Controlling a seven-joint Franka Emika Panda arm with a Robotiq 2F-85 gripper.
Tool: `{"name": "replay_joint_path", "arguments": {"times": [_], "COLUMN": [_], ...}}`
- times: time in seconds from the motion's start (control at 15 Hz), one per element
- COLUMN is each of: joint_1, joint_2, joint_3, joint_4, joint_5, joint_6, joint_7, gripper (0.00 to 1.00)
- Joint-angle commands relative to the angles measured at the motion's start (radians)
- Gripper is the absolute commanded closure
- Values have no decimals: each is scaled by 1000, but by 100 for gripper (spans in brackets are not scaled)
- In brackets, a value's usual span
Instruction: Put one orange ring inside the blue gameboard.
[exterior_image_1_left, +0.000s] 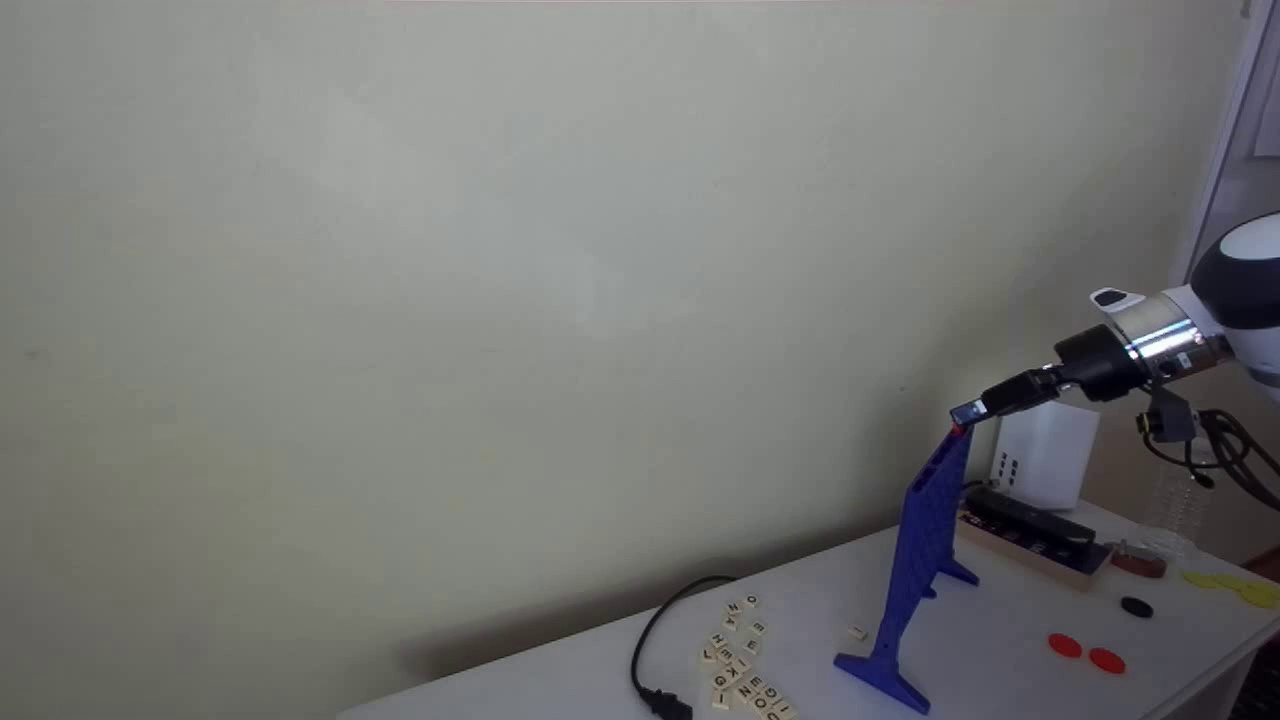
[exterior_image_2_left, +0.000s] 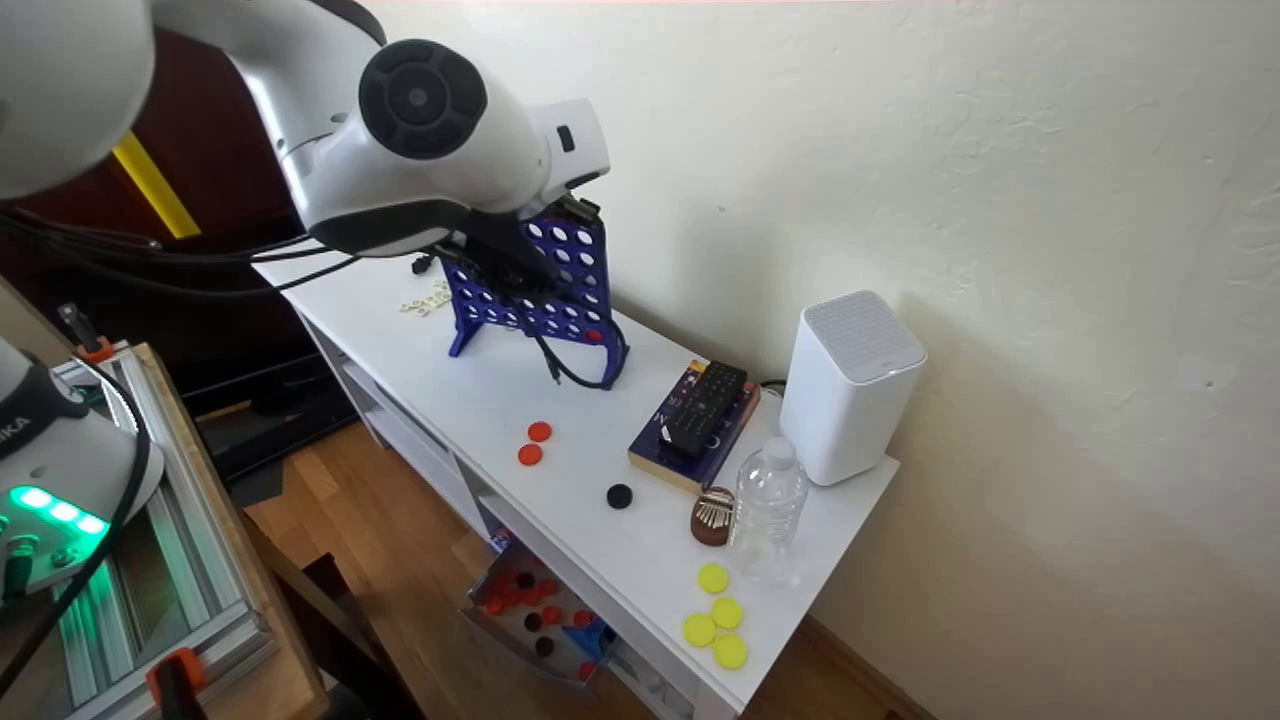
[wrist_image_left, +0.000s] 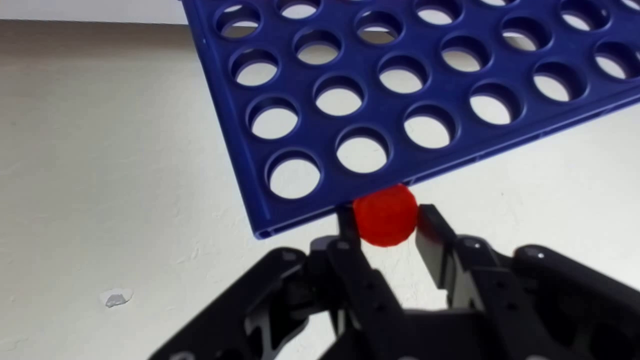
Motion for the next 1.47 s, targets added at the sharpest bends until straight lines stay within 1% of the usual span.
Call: {"name": "replay_joint_path", "arguments": {"times": [0.0,0.8,1.4], "joint_1": [20,36,56], "joint_2": [-1,-41,-86], "joint_3": [-24,-30,-36], "joint_4": [9,8,6], "joint_5": [-28,-61,-79], "joint_6": [-9,-20,-6], "joint_7": [24,8,4], "gripper": [90,90,90]}}
